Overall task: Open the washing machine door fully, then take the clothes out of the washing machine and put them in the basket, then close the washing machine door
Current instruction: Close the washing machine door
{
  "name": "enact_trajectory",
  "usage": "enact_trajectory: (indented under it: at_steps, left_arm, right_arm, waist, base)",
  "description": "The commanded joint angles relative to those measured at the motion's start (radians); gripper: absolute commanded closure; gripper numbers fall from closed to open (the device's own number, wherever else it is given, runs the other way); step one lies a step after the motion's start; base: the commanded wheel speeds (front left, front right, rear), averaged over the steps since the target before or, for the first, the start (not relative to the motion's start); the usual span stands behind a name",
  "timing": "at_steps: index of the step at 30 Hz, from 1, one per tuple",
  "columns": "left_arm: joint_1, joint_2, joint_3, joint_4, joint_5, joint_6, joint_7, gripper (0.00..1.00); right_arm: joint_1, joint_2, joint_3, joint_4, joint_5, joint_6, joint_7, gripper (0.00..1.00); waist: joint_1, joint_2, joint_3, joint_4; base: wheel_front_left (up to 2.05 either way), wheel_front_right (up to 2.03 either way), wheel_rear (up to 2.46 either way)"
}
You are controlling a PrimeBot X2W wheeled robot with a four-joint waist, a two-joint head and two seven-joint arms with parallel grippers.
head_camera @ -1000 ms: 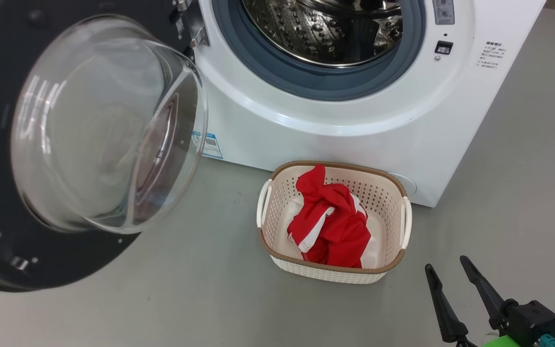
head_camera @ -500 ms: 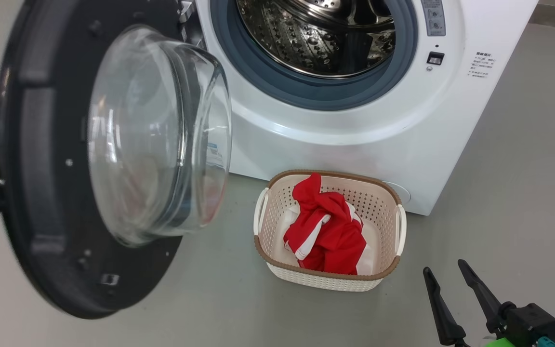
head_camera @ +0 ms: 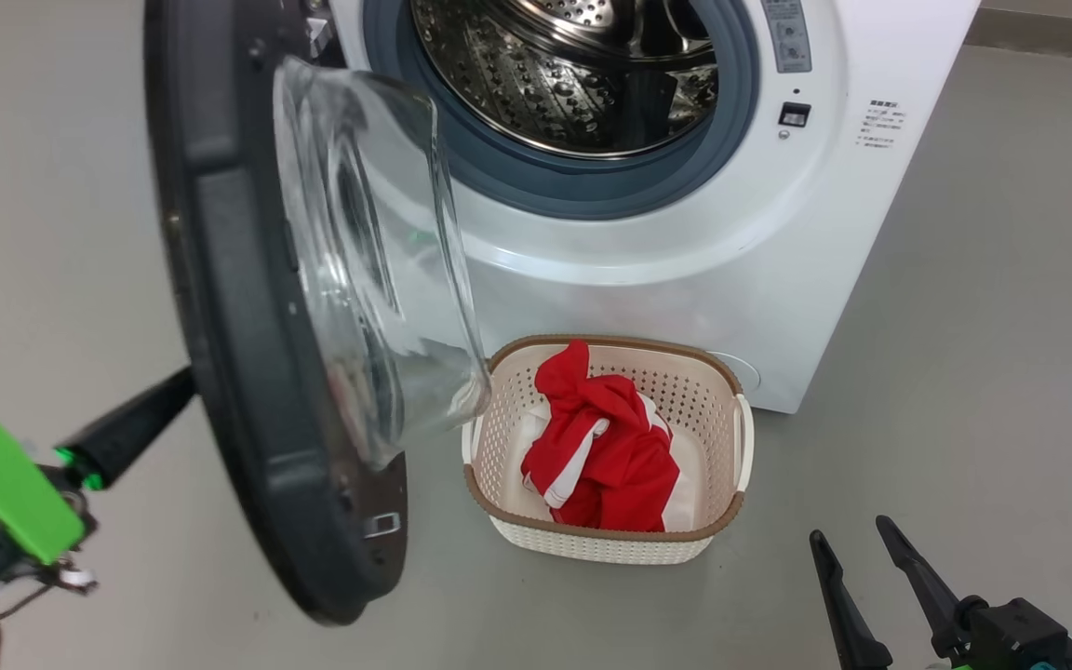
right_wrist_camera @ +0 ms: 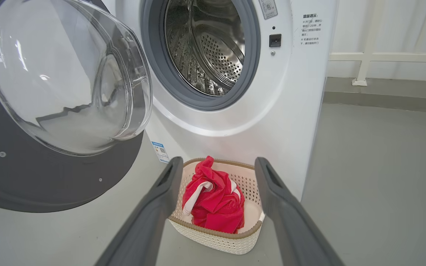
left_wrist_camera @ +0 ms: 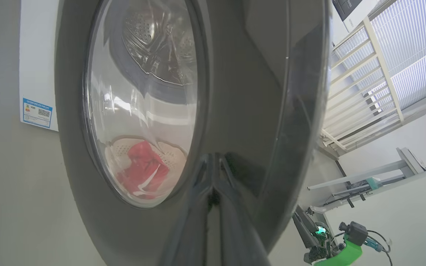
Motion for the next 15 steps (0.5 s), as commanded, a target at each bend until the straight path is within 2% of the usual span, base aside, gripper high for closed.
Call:
enact_trajectory:
  at_steps: [1,9,15]
  left_arm:
    - [-0.046,0.032,0.025,-0.039,0.006,-0.008,-0.007,1.00]
    - [-0.102,-0.024,-0.062,-0.052,0.016,-0.008,-0.054,1.00]
    - [-0.106,-0.025,-0.086,-0.039,0.020,-0.008,-0.088,1.00]
  right_arm:
    - [-0.017,-0.010,0.024,-0.023,0.002,0.008,-0.007,0.00]
    - [-0.029,-0.008,0.025,-0.021,0.003,0.008,-0.007,0.00]
    - [-0.035,-0.007,0.030,-0.022,0.006,0.008,-0.007,0.00]
  waist:
    - [0.0000,0.0000,0.003,-0.006]
    - [0.0000,0.0000,0.017,-0.020]
    - [0.0000,0.0000,0.021,-0.026]
  base:
    - [0.00,0.00,0.00]
    - [0.00,0.00,0.00]
    - [0.00,0.00,0.00]
